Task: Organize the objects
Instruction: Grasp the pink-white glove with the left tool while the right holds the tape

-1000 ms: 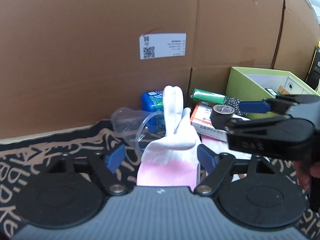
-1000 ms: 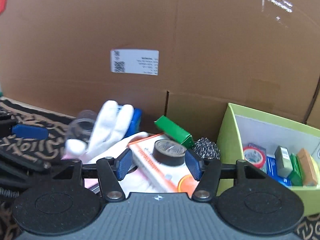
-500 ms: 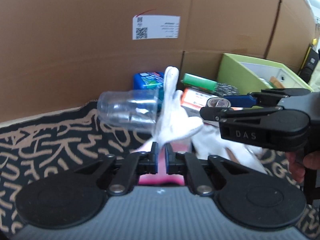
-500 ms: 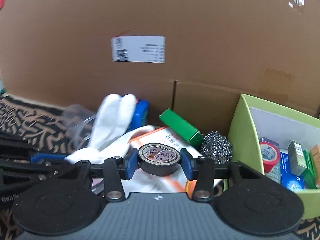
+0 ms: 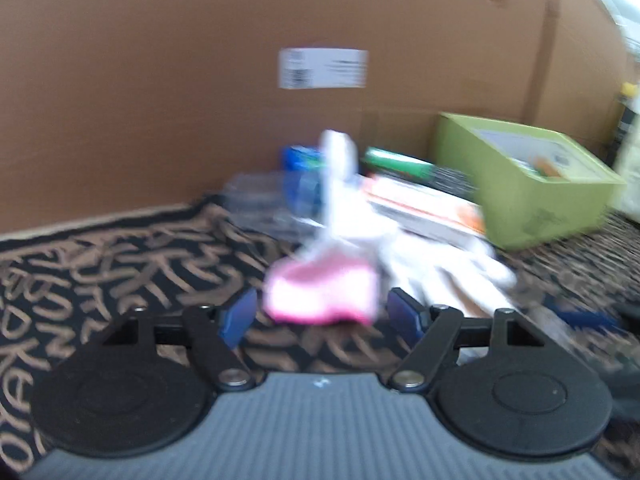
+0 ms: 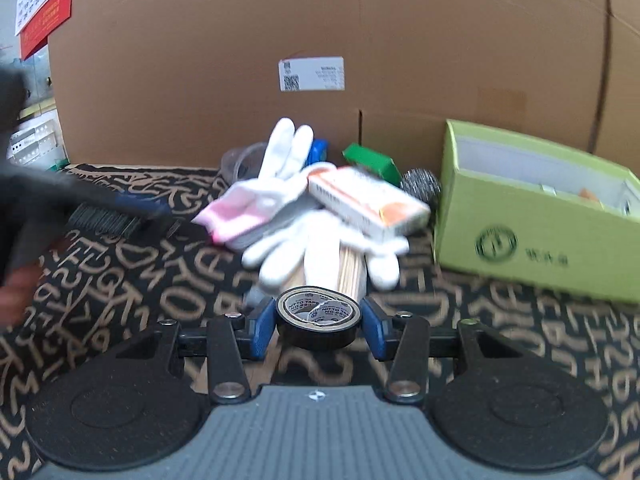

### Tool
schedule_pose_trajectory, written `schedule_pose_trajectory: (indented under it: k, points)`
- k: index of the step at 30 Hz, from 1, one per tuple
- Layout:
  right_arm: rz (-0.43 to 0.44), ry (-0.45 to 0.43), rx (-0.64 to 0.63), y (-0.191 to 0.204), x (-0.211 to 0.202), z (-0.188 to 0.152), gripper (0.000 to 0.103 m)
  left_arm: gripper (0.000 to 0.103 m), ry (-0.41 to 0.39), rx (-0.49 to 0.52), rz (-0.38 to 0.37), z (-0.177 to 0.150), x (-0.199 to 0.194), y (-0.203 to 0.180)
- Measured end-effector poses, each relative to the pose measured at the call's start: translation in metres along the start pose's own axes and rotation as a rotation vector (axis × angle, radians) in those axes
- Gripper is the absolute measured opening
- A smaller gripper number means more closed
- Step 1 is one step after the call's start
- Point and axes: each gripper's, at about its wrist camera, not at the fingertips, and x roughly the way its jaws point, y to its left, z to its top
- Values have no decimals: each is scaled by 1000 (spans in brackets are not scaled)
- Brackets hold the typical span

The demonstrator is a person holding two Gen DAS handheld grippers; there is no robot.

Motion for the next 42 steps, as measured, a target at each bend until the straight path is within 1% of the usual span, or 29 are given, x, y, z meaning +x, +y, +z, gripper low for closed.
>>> schedule_pose_trajectory:
  k: [2, 5, 6, 7, 8, 9, 10, 14, 16, 18, 20, 21, 22, 23, 24, 25, 26, 29, 30, 31, 32, 33, 36, 38, 39, 40, 41, 42]
  points:
    - [-2, 3, 41, -2, -1, -7, 50, 72, 27, -13, 1, 7, 19, 6]
    - [4, 14, 97, -7, -9, -18, 51, 72, 59, -49, -19, 15, 43, 13]
    - [3, 19, 105, -7, -10, -20, 51, 70, 57, -58, -30, 16, 47, 13]
    - [-1, 24, 107, -8, -11, -23, 51, 52, 59, -48, -51, 18, 49, 12]
    - [-6, 29, 108, -8, -12, -25, 51, 38, 59, -42, -89, 19, 48, 11]
    - [-11, 36, 105, -7, -13, -27, 51, 11, 70, -46, -129, 20, 45, 10]
    - [-11, 39, 104, -7, -14, -28, 51, 6, 85, -48, -150, 20, 43, 8]
    - [-3, 36, 107, -8, -16, -29, 51, 5, 89, 14, -170, 7, 19, -8]
    - [0, 37, 102, -7, -18, -31, 51, 5, 98, 12, -219, -5, -1, -13]
    - [-6, 38, 90, -6, -20, -35, 51, 5, 118, 12, -241, -19, -23, -16]
    - [-14, 42, 75, -3, -22, -38, 54, 8, 133, 14, -244, -34, -43, -17]
    - [-19, 40, 64, -2, -23, -40, 59, 11, 134, 19, -233, -39, -51, -17]
    - [-26, 39, 55, 0, -24, -41, 67, 28, 131, 31, -216, -42, -55, -19]
    - [-33, 39, 47, 1, -25, -42, 69, 44, 123, 44, -192, -43, -57, -21]
    - [-40, 36, 41, 3, -25, -43, 70, 72, 107, 56, -162, -44, -58, -24]
    - [-46, 33, 35, 5, -26, -44, 70, 77, 84, 71, -138, -45, -58, -28]
    - [-50, 32, 29, 6, -27, -45, 70, 77, 80, 95, -125, -43, -55, -33]
    - [-64, 27, 26, 4, -31, -49, 71, 77, 96, 140, -131, -37, -42, -48]
    - [-71, 26, 33, 3, -33, -50, 71, 71, 104, 151, -129, -35, -38, -51]
    - [-76, 26, 41, 0, -34, -51, 71, 49, 116, 162, -134, -34, -34, -54]
    - [-80, 25, 48, -2, -35, -51, 71, 37, 139, 164, -143, -34, -30, -56]
    - [-87, 23, 55, -3, -34, -51, 72, 33, 151, 158, -143, -35, -27, -57]
    - [-81, 14, 58, -4, -29, -48, 71, 33, 146, 158, -139, -36, -29, -58]
    - [-57, 11, 58, -3, -23, -45, 71, 48, 146, 156, -126, -38, -29, -58]
    - [-48, 14, 53, -1, -20, -43, 69, 53, 149, 149, -115, -39, -29, -57]
    - [-41, 12, 46, 1, -19, -43, 60, 52, 152, 146, -108, -39, -28, -57]
    - [-34, 13, 41, 3, -18, -42, 55, 50, 149, 147, -104, -40, -28, -57]
    - [-27, 10, 36, 4, -19, -42, 50, 38, 148, 148, -101, -40, -29, -58]
